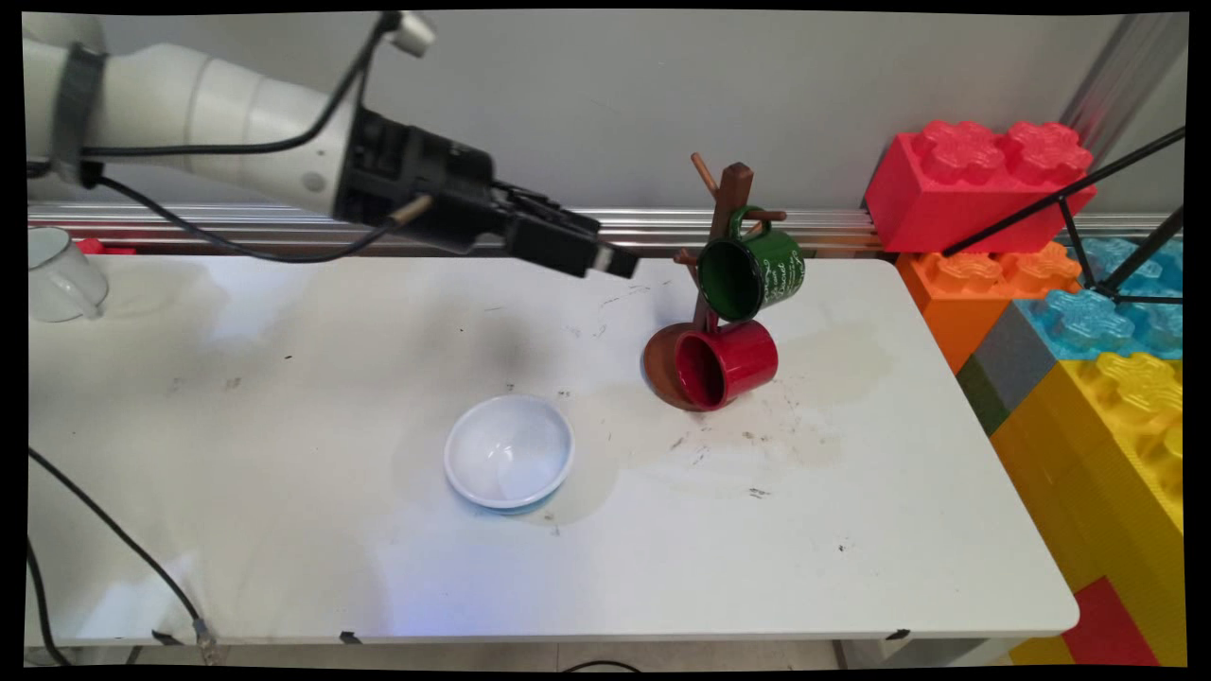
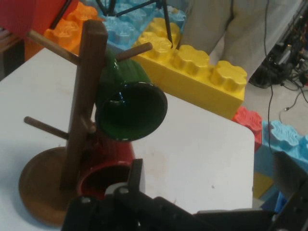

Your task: Pick up the green mug from the rack

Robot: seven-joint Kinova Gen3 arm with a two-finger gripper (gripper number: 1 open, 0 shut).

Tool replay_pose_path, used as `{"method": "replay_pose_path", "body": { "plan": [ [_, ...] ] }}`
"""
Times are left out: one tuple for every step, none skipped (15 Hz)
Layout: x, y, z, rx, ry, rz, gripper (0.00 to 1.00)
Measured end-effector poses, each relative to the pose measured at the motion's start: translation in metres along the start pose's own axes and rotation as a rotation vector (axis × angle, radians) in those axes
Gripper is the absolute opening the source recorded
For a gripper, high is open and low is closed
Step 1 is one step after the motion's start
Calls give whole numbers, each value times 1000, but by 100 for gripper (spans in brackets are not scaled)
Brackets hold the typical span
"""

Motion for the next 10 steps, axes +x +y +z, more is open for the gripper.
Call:
{"method": "replay_pose_path", "body": {
  "plan": [
    [2,3,6,5,2,-10,100],
    [3,5,12,10,4,-19,100],
    [5,9,20,14,7,-30,100],
    [6,10,24,18,8,-38,100],
    [7,13,31,24,11,-48,100],
    [8,16,39,31,13,-61,100],
    [10,18,47,37,15,-74,100],
    [10,21,55,42,16,-88,100],
    [11,22,61,47,15,-101,100],
    [11,24,68,54,14,-114,100]
  ]
}}
